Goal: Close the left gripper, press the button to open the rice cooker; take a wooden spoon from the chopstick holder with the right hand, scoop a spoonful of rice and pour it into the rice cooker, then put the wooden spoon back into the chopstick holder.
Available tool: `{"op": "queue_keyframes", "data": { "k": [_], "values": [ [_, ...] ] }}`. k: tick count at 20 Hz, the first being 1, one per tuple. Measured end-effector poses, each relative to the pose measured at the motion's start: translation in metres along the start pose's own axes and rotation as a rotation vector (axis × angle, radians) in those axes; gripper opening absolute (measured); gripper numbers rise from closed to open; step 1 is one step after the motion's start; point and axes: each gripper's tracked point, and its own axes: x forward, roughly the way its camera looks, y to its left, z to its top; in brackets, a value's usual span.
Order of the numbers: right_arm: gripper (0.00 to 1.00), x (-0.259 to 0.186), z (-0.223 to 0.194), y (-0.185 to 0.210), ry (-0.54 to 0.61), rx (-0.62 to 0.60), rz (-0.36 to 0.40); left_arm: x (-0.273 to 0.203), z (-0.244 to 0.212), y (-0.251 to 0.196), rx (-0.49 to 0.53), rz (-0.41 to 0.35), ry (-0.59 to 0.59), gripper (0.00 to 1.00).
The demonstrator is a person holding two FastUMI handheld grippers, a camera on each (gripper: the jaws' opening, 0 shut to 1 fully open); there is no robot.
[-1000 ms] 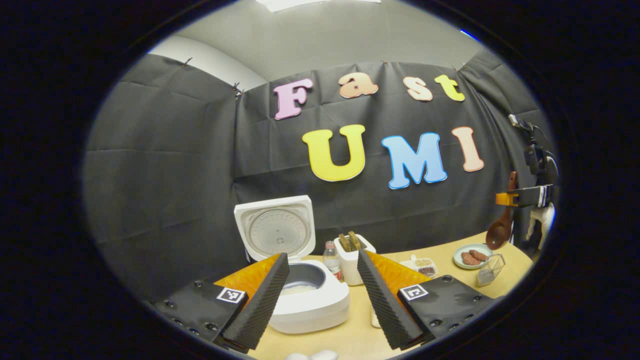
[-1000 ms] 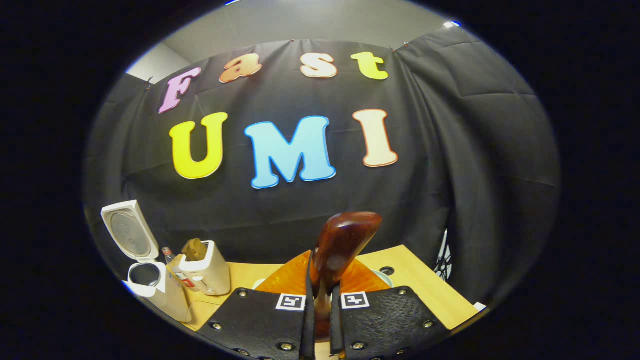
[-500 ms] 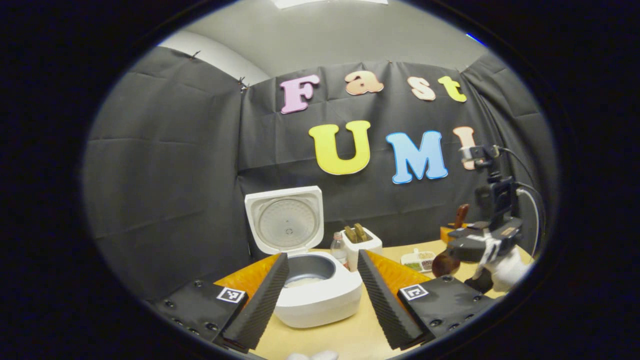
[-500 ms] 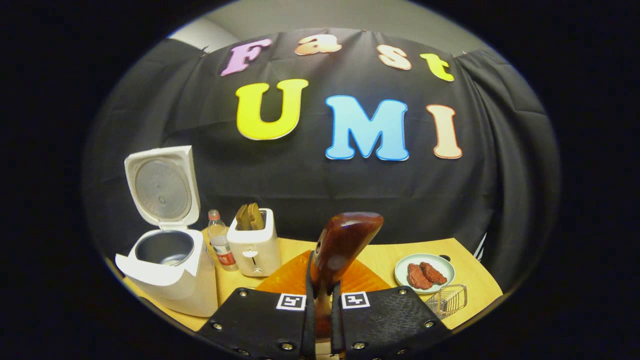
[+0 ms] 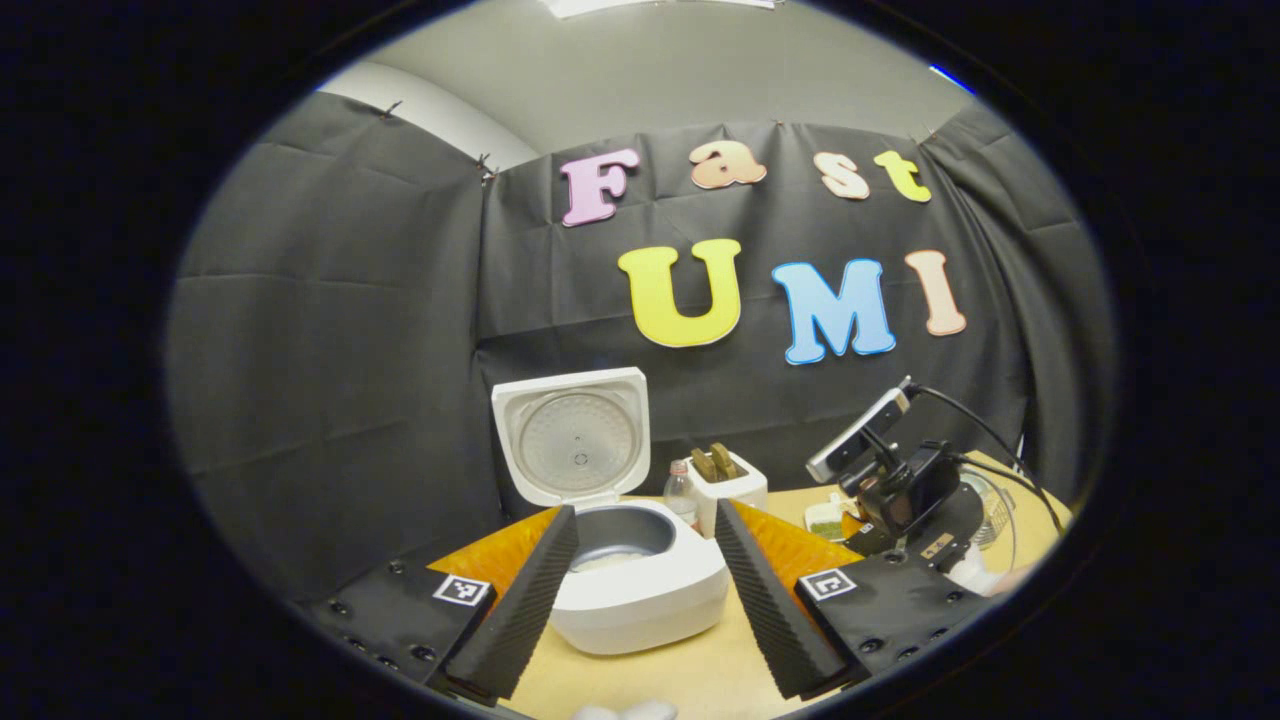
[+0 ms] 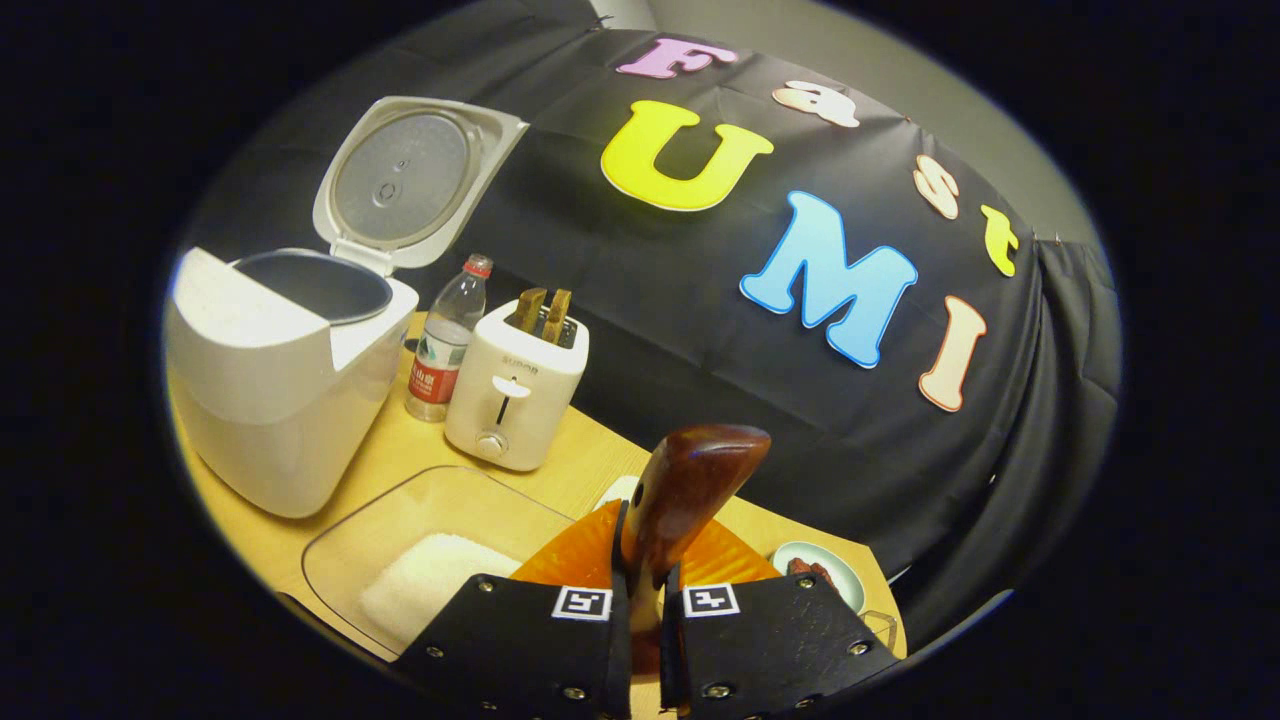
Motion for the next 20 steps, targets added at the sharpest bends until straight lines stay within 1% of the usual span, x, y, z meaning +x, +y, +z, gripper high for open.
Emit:
{"op": "queue_keyframes", "data": {
  "k": [1,2,3,4,6,7,10,11,14,15,16,18,20],
  "values": [
    [0.12,0.001,-0.005,0.007,0.013,-0.01,0.01,0.0,-0.002,0.001,0.0,0.002,0.004,0.96],
    [0.12,0.0,-0.008,0.011,0.016,-0.022,0.015,0.001,-0.003,0.002,0.0,0.003,0.006,0.99],
    [0.12,0.002,-0.009,0.015,0.012,-0.034,0.017,0.001,-0.003,0.004,0.003,0.005,0.009,0.96],
    [0.12,0.001,-0.009,0.02,0.01,-0.031,0.025,0.001,-0.004,0.005,0.004,0.006,0.012,0.98],
    [0.12,0.003,-0.013,0.033,0.023,0.008,0.059,0.001,-0.004,0.006,0.002,0.007,0.01,0.99],
    [0.12,0.003,-0.014,0.039,0.033,0.035,0.076,0.002,-0.005,0.007,0.001,0.009,0.011,0.93],
    [0.12,0.001,-0.015,0.051,0.064,0.112,0.101,0.003,-0.003,0.01,-0.001,0.008,0.01,0.99],
    [0.12,0.002,-0.014,0.055,0.072,0.143,0.113,0.003,-0.003,0.01,0.0,0.008,0.008,0.99],
    [0.12,0.001,-0.009,0.061,0.092,0.267,0.134,0.004,-0.003,0.017,0.002,0.013,0.012,0.99],
    [0.12,0.002,-0.007,0.065,0.098,0.329,0.15,0.004,-0.004,0.018,-0.002,0.013,0.016,0.96],
    [0.12,0.002,-0.005,0.067,0.11,0.398,0.169,0.005,-0.004,0.021,-0.003,0.016,0.018,0.99],
    [0.12,0.0,0.002,0.072,0.14,0.559,0.208,0.006,-0.006,0.024,-0.004,0.02,0.023,0.99],
    [0.12,0.001,0.007,0.073,0.163,0.69,0.244,0.007,-0.004,0.026,-0.004,0.022,0.023,0.99]
  ]
}}
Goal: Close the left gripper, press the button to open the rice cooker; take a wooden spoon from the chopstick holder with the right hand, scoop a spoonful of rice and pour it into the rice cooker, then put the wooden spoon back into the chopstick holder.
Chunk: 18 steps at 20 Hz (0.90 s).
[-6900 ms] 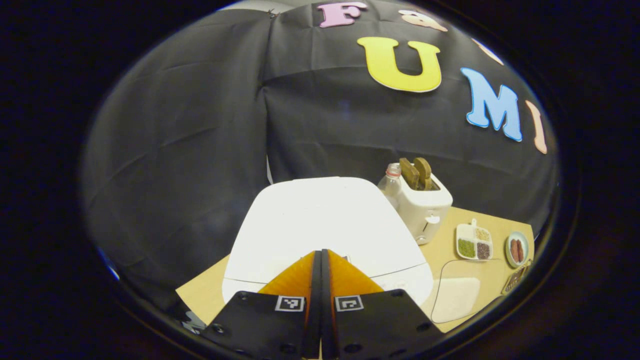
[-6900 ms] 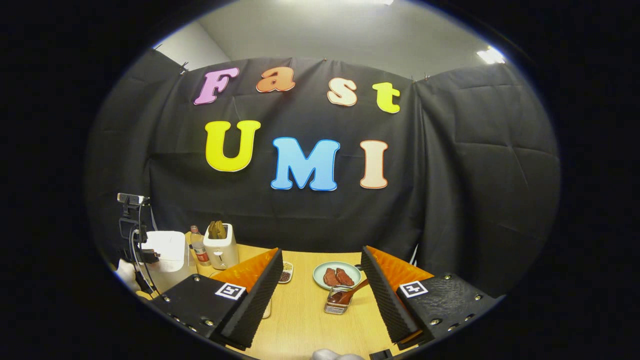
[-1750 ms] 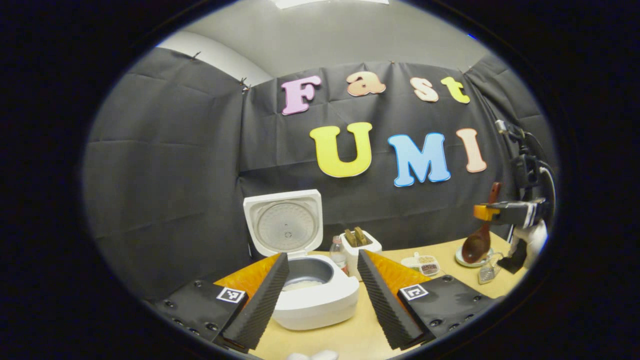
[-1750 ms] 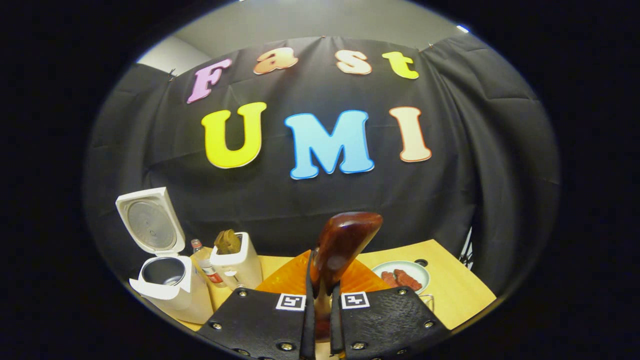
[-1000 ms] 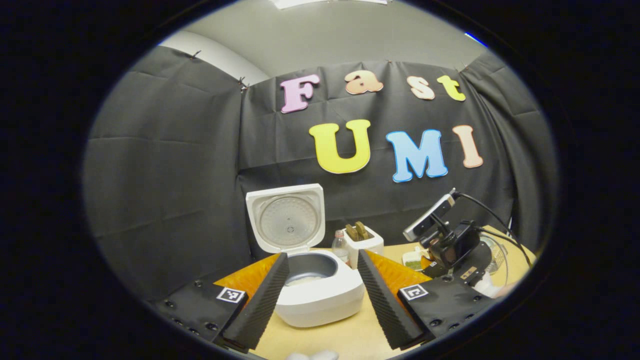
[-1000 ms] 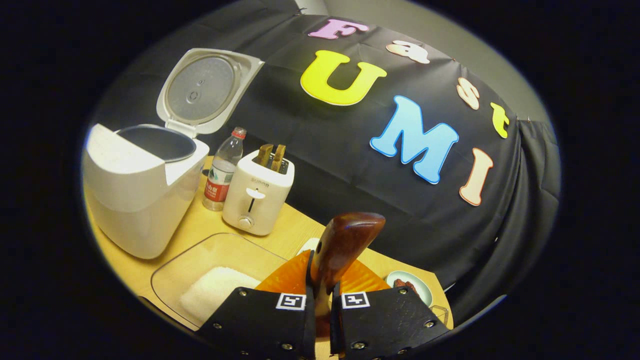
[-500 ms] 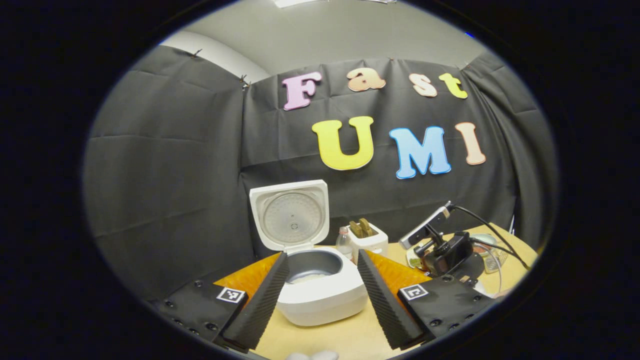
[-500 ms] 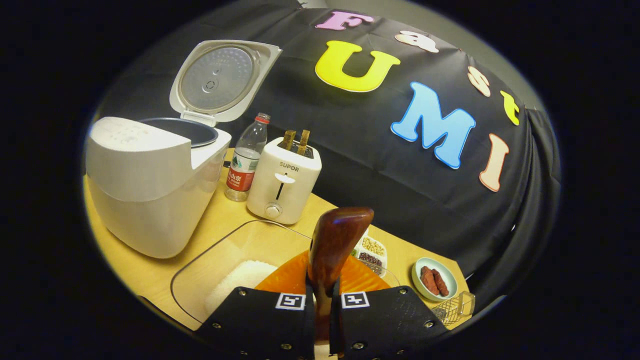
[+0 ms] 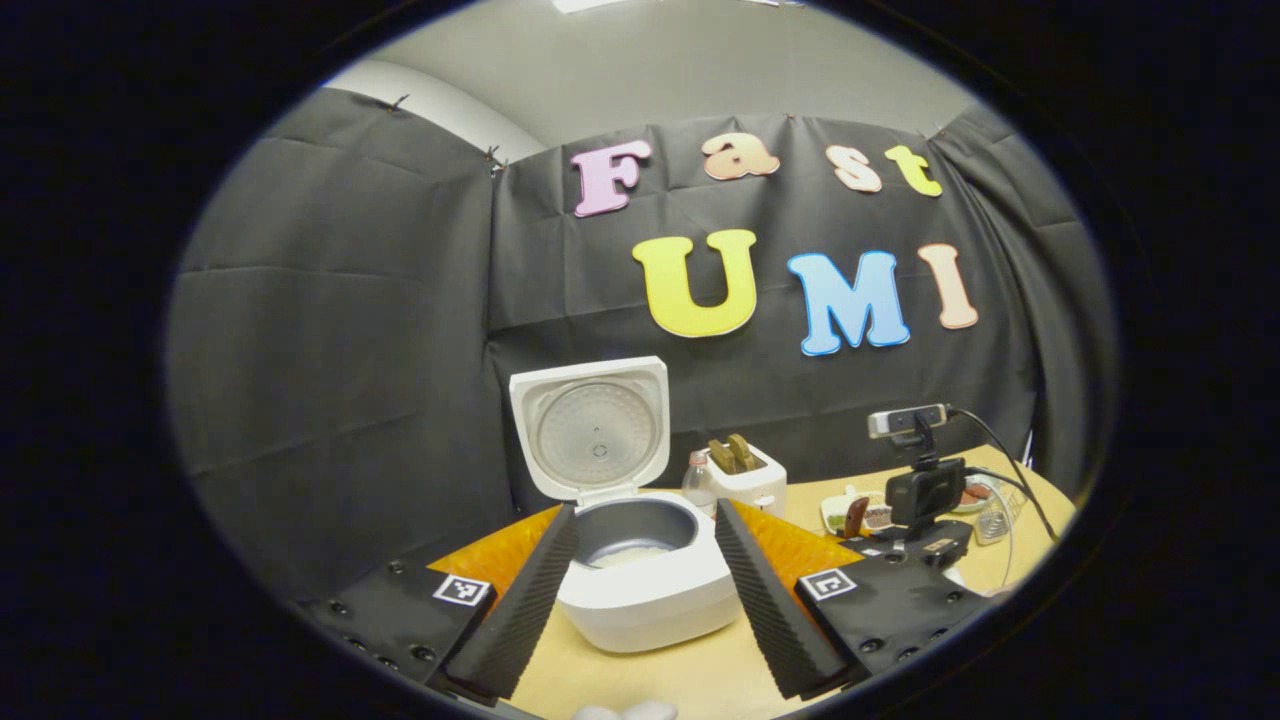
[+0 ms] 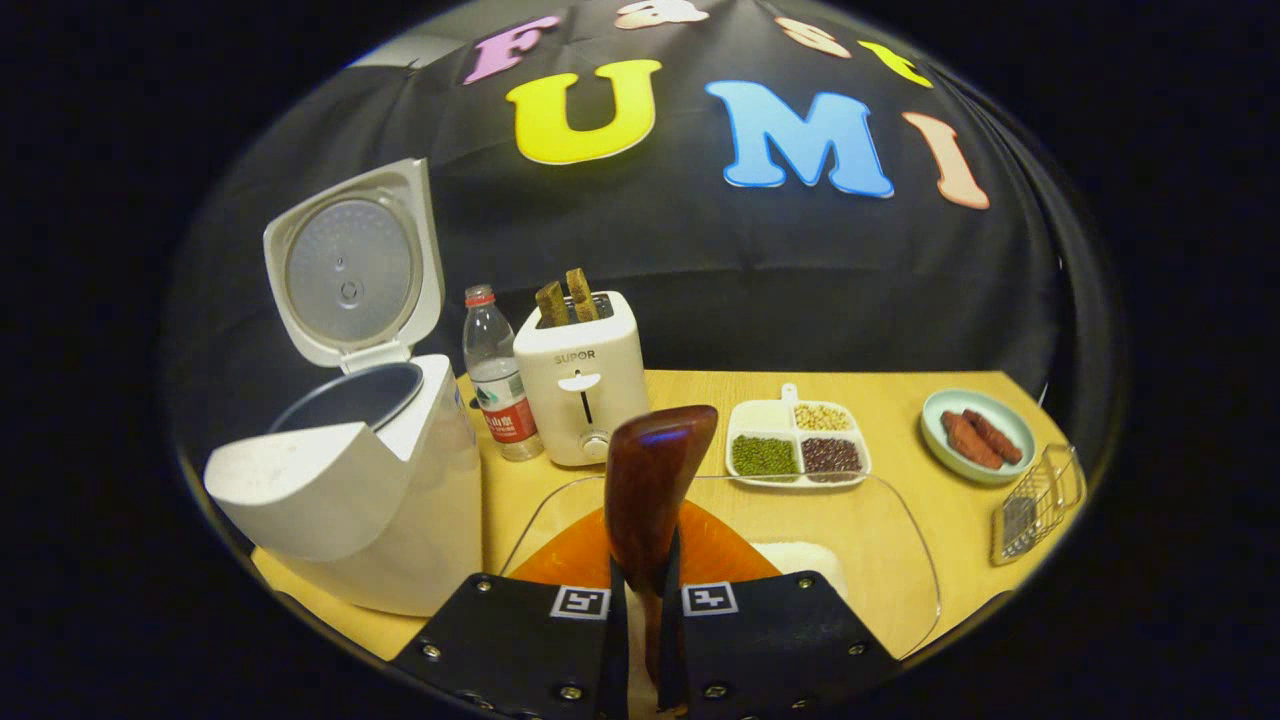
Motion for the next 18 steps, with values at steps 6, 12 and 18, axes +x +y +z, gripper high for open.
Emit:
{"op": "queue_keyframes", "data": {
  "k": [6,12,18],
  "values": [
    [0.12,0.002,0.0,-0.036,0.036,0.385,0.027,0.005,0.007,0.003,0.0,-0.004,-0.006,0.99],
    [0.12,-0.007,0.002,-0.06,0.021,0.633,0.072,0.012,0.013,0.004,0.009,-0.01,-0.012,0.99],
    [0.12,-0.02,0.029,-0.084,-0.058,0.872,0.14,0.011,0.027,0.0,0.028,-0.026,-0.034,0.99]
  ]
}}
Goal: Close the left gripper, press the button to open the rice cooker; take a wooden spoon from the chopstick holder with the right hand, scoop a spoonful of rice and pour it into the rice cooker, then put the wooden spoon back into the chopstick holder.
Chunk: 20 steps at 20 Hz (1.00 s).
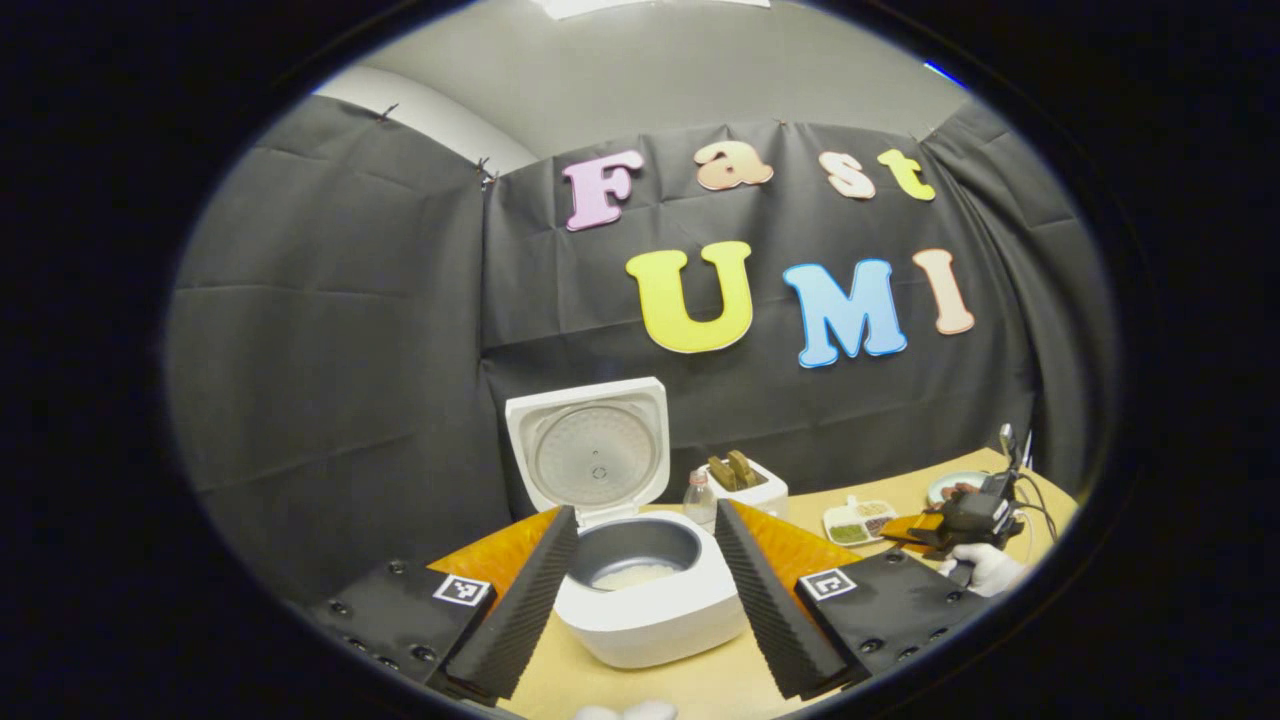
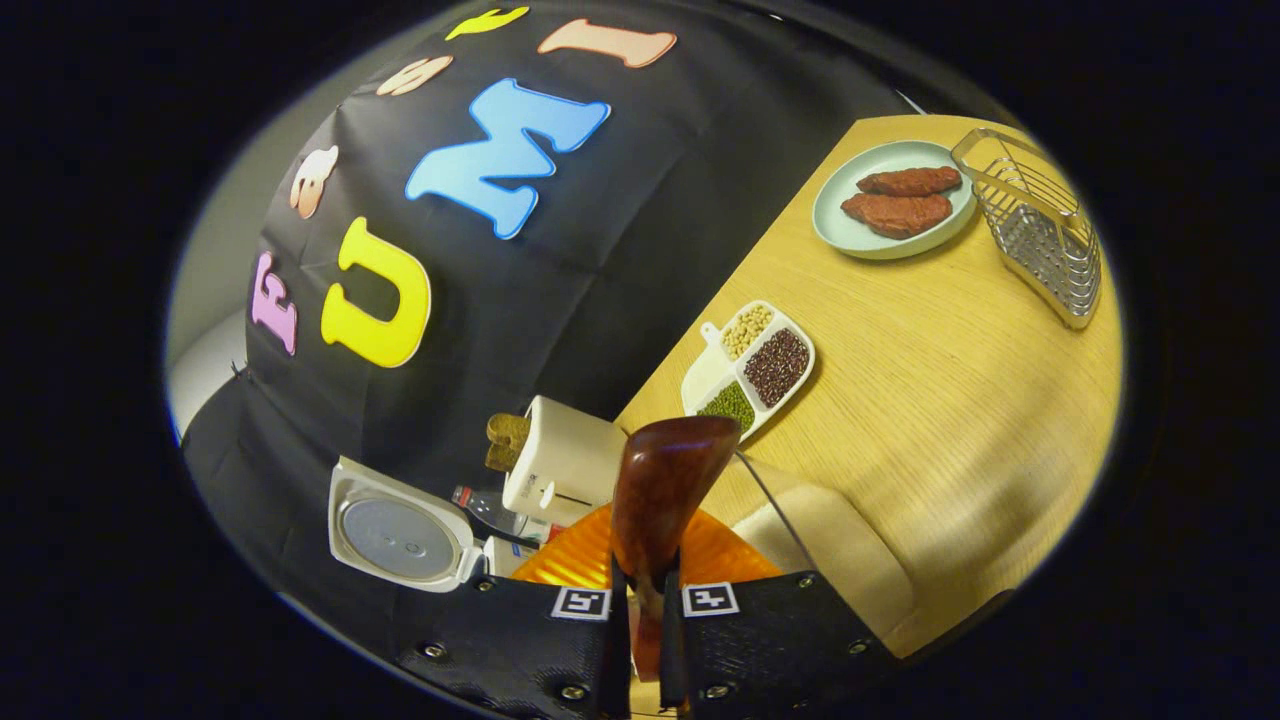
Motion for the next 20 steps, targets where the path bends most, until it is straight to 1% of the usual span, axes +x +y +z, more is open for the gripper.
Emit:
{"op": "queue_keyframes", "data": {
  "k": [3,4,5,6,8,9,10,12,13,14,15,17,20],
  "values": [
    [0.12,-0.008,0.017,-0.002,-0.031,0.084,0.013,0.001,0.002,-0.001,0.009,-0.005,-0.007,0.99],
    [0.12,-0.009,0.019,-0.002,-0.035,0.084,0.008,0.002,0.003,-0.001,0.006,-0.007,-0.005,0.93],
    [0.12,-0.01,0.023,0.0,-0.043,0.076,0.013,0.003,0.002,-0.002,0.002,-0.01,-0.006,0.93],
    [0.12,-0.014,0.025,0.002,-0.045,0.073,0.015,0.003,0.002,-0.002,0.001,-0.011,-0.007,0.99],
    [0.12,-0.02,0.034,0.012,-0.057,0.082,0.022,0.006,0.002,-0.002,0.0,-0.01,-0.005,0.99],
    [0.12,-0.022,0.038,0.018,-0.061,0.087,0.029,0.007,0.0,-0.001,-0.002,-0.009,-0.005,0.93],
    [0.12,-0.024,0.041,0.026,-0.066,0.091,0.035,0.008,-0.001,-0.001,-0.003,-0.009,-0.001,0.94],
    [0.12,-0.027,0.049,0.046,-0.076,0.107,0.048,0.005,-0.006,0.002,-0.003,-0.007,0.002,0.96],
    [0.12,-0.028,0.051,0.06,-0.075,0.111,0.054,0.003,-0.007,0.005,0.006,0.0,0.0,0.93],
    [0.11,-0.029,0.051,0.077,-0.071,0.104,0.066,-0.001,-0.005,0.007,0.015,0.004,-0.008,0.99],
    [0.11,-0.03,0.052,0.094,-0.069,0.094,0.079,-0.006,-0.005,0.006,0.024,-0.001,-0.014,0.99],
    [0.11,-0.027,0.048,0.13,-0.054,0.074,0.096,-0.013,-0.007,0.007,0.03,-0.008,-0.024,0.99],
    [0.11,-0.017,0.028,0.185,-0.023,0.078,0.121,-0.021,-0.017,0.009,-0.013,-0.014,-0.008,0.99]
  ]
}}
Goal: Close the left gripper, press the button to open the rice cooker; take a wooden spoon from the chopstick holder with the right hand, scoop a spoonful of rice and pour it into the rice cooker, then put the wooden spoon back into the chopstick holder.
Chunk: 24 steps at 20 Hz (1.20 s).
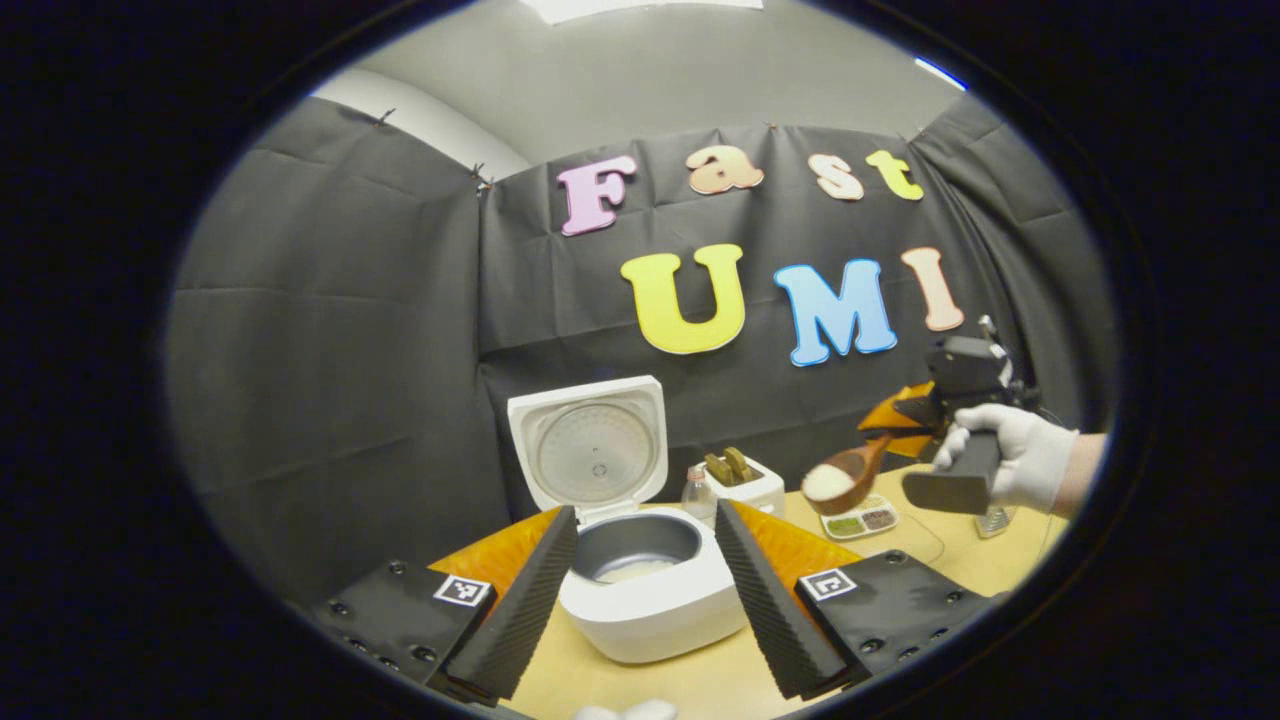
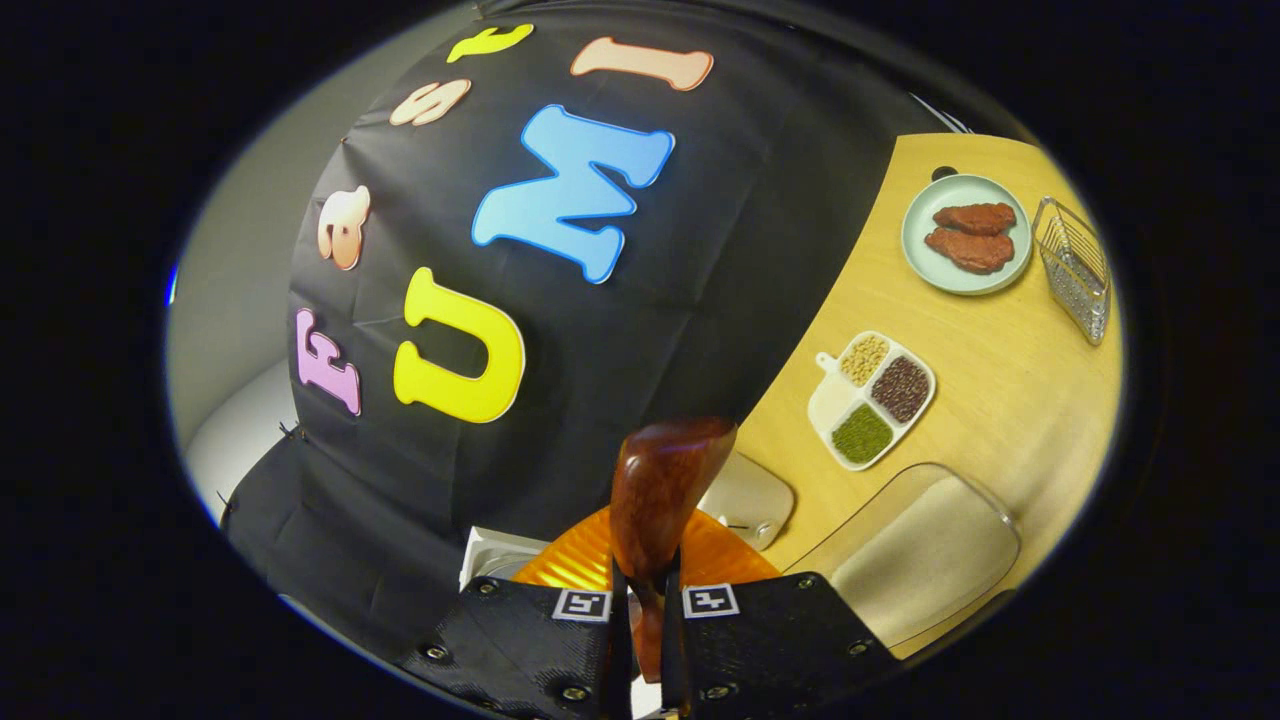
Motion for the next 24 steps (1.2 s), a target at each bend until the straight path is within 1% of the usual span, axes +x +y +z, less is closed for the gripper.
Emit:
{"op": "queue_keyframes", "data": {
  "k": [1,2,3,7,8,9,10,11,13,16,18,22,24],
  "values": [
    [0.11,0.005,-0.011,0.016,0.016,0.0,0.013,-0.002,-0.001,0.003,-0.013,0.007,0.002,0.99],
    [0.11,0.011,-0.024,0.032,0.03,0.0,0.022,-0.004,0.0,0.006,-0.022,0.013,-0.001,0.96],
    [0.11,0.018,-0.038,0.045,0.044,0.001,0.031,-0.006,0.0,0.009,-0.029,0.022,-0.003,0.99],
    [0.11,0.056,-0.108,0.085,0.121,0.016,0.058,-0.011,-0.002,0.027,-0.046,0.053,0.001,0.99],
    [0.11,0.066,-0.128,0.09,0.142,0.007,0.059,-0.013,-0.004,0.033,-0.05,0.062,0.005,0.93],
    [0.11,0.072,-0.145,0.093,0.154,-0.008,0.057,-0.012,-0.005,0.037,-0.053,0.07,0.01,0.93],
    [0.11,0.078,-0.162,0.092,0.168,-0.033,0.052,-0.012,-0.007,0.043,-0.057,0.083,0.014,0.96],
    [0.11,0.085,-0.175,0.092,0.174,-0.064,0.052,-0.013,-0.008,0.046,-0.059,0.091,0.018,0.97],
    [0.11,0.097,-0.199,0.084,0.198,-0.126,0.029,-0.015,-0.01,0.055,-0.057,0.113,0.02,0.97],
    [0.11,0.11,-0.216,0.074,0.212,-0.15,0.007,-0.015,-0.013,0.069,-0.057,0.14,0.028,0.99],
    [0.11,0.114,-0.22,0.069,0.2,-0.196,-0.007,-0.015,-0.015,0.071,-0.064,0.147,0.033,0.99],
    [0.11,0.121,-0.209,0.062,0.117,-0.346,-0.042,-0.017,-0.019,0.069,-0.07,0.147,0.042,0.99],
    [0.11,0.126,-0.207,0.061,0.092,-0.465,-0.055,-0.017,-0.024,0.068,-0.071,0.147,0.057,1.0]
  ]
}}
